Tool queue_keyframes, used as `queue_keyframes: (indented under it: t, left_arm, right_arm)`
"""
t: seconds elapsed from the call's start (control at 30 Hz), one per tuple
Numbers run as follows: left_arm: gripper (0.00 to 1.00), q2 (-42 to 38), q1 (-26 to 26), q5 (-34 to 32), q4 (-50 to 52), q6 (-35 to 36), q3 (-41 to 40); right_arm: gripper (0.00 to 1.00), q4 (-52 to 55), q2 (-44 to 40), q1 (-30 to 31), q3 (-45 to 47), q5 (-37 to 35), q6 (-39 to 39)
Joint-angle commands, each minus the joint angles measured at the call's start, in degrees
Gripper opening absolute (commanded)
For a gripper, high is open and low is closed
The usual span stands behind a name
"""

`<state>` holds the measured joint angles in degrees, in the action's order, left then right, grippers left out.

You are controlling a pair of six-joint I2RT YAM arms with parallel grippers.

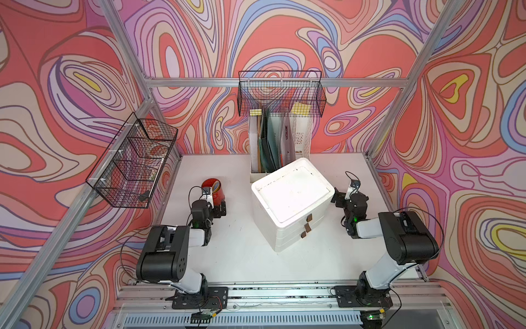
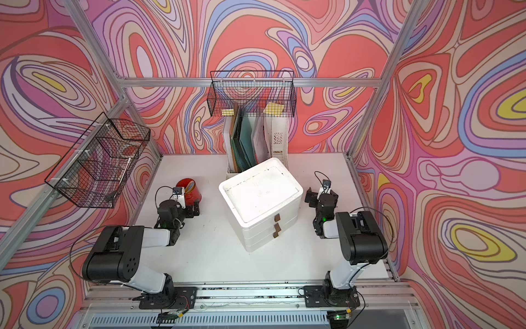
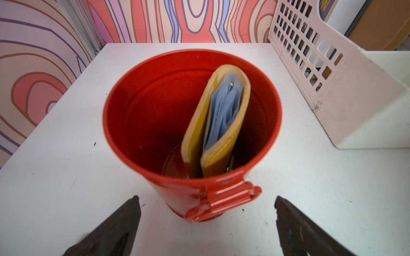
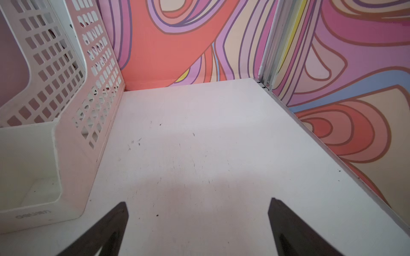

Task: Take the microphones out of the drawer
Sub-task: Adjust the storage box at the center of the board.

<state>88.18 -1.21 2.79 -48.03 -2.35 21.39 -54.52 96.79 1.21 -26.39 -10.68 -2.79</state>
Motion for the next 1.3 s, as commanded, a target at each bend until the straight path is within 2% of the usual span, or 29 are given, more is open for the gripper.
queue_keyframes:
  t: [0.0, 0.63, 0.73, 0.83, 0.93, 1.07, 1.2, 1.27]
  left_arm:
    - [1.00, -0.20, -0.02, -0.18, -1.89, 0.63, 0.32]
    - [1.00, -0.46, -0.02, -1.07, -1.44, 0.40, 0.45]
    - [1.00, -1.99, -0.02, -2.85, -0.17, -0.22, 0.59]
    - [1.00, -6.23, 0.38, -4.12, 4.25, -0.20, 1.01]
    - [1.00, -11.53, 1.17, -8.43, 10.14, -0.47, 2.01]
    - [0.99, -19.72, 1.47, -12.28, 21.63, -1.54, 5.04]
    - [1.00, -28.49, 1.52, -10.86, 33.17, -4.66, 7.55]
    - [1.00, -32.24, 1.65, -9.40, 42.56, -8.22, 12.06]
  right_arm:
    - [0.98, -0.94, 0.50, 0.17, -0.03, 0.31, 0.30]
    - [0.98, -1.35, 0.43, 0.18, 0.20, 0.29, 0.32]
    - [0.98, -0.38, -2.58, 0.19, 1.05, -1.84, -0.39]
    - [0.98, 3.53, -9.53, 0.18, 2.16, -5.36, -1.54]
    - [0.97, 14.76, -18.67, 0.17, 0.20, -6.86, -3.93]
    - [0.96, 44.32, -28.45, 0.14, -12.24, -3.75, -9.63]
    - [0.96, 67.91, -31.18, 0.19, -26.03, 1.55, -12.86]
    - [0.96, 77.05, -30.89, 0.19, -32.56, 7.71, -12.42]
